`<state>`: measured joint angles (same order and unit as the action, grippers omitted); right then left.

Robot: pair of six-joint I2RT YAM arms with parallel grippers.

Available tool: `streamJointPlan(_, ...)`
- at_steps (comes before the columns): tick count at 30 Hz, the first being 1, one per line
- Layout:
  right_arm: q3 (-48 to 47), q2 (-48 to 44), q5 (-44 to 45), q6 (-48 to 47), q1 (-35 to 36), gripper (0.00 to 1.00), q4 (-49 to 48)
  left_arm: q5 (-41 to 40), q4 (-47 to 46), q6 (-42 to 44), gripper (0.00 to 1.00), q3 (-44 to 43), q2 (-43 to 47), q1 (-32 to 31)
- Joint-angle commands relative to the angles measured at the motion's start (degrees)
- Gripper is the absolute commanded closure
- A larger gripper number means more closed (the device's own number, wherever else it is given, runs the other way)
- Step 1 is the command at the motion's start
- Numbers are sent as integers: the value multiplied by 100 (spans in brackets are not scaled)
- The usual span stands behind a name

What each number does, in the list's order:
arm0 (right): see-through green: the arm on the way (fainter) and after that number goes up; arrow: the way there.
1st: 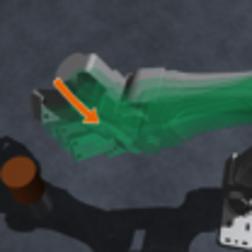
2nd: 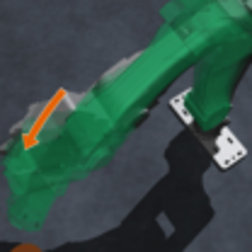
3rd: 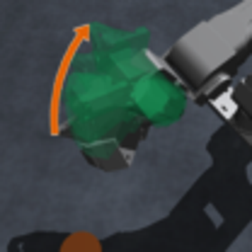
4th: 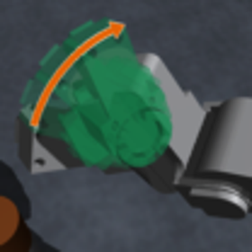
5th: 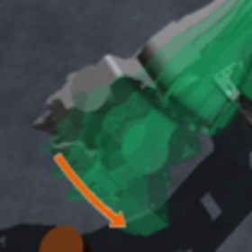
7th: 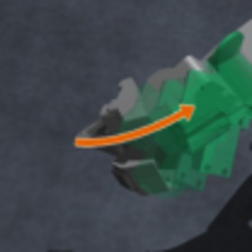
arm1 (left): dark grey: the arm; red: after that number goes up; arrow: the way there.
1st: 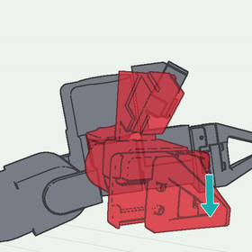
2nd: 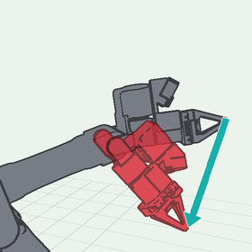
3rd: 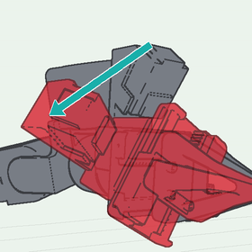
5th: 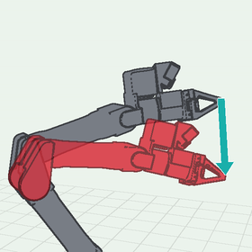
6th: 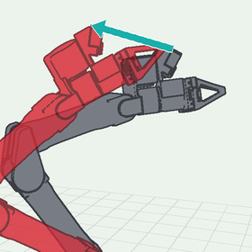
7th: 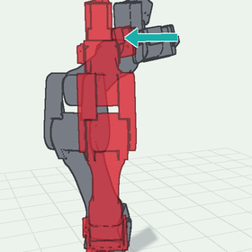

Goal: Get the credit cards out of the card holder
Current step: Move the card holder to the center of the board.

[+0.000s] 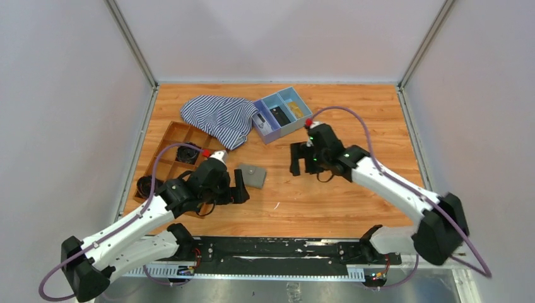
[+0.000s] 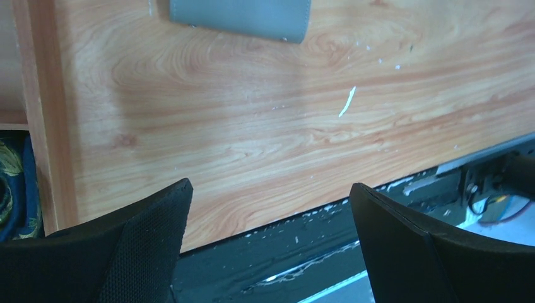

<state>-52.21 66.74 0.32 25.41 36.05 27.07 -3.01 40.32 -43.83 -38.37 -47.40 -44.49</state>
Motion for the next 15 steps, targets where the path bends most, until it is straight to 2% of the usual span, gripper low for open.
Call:
streamJointPlan(1, -927, 1315, -338, -258, 667, 4, -501, -814, -162, -906, 1, -61, 229, -95)
streamJointPlan(6, -2082, 2925, -943, -710, 895, 7, -557, -1748, 1048, -1126, 1, -859, 364, -24)
streamJointPlan(9, -2623, 3825, -1306, -918, 897, 7, -569, -1605, 1495, -1013, 1, -1277, 353, 284)
streamJointPlan(15, -3257, 4820, -1861, -1000, 896, 10, -641, -1457, 1602, -958, 1, -1279, 717, 537)
